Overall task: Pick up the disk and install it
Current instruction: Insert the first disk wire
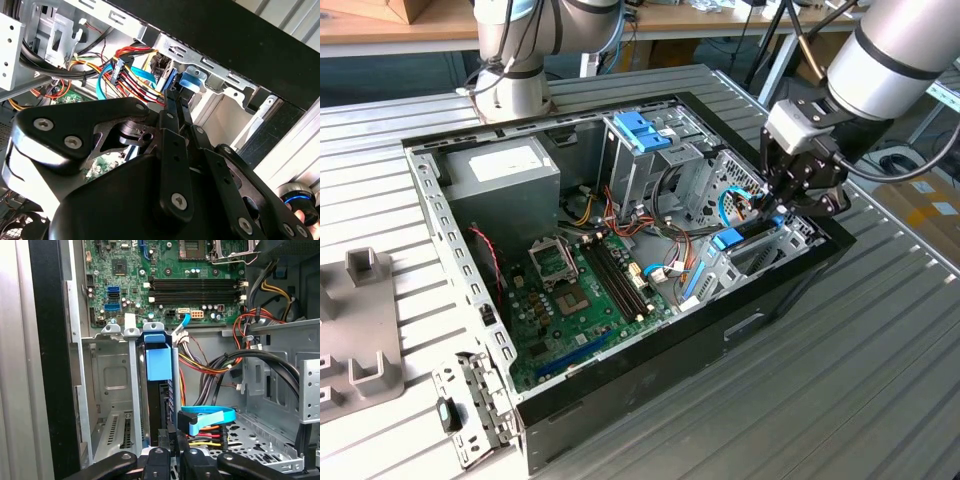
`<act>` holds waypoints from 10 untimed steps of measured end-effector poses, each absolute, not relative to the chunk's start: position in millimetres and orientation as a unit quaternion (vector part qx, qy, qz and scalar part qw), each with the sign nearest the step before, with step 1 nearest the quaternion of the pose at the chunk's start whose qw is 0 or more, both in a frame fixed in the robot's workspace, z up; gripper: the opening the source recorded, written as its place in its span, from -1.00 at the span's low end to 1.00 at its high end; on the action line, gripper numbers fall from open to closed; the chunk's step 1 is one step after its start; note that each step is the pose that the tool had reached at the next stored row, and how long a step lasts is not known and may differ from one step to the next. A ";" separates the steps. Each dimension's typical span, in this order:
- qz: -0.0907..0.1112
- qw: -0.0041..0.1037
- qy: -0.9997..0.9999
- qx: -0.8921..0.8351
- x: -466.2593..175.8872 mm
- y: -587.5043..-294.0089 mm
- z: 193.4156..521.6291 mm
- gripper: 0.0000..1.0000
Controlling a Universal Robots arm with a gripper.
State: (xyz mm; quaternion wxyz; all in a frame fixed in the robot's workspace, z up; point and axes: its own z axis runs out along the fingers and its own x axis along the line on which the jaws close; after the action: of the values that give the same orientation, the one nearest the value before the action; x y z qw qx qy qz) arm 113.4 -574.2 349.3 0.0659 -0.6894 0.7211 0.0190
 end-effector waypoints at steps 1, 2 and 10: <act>0.019 0.066 0.721 -0.689 113.1 -574.2 348.7 -0.66; 0.019 0.066 0.721 -0.689 112.9 -574.2 348.2 -0.66; 0.019 0.066 0.721 -0.689 109.8 -574.2 343.9 -0.66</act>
State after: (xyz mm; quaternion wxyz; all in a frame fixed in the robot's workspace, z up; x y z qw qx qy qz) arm 109.8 -574.2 343.9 0.0659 -0.6893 0.7212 0.0189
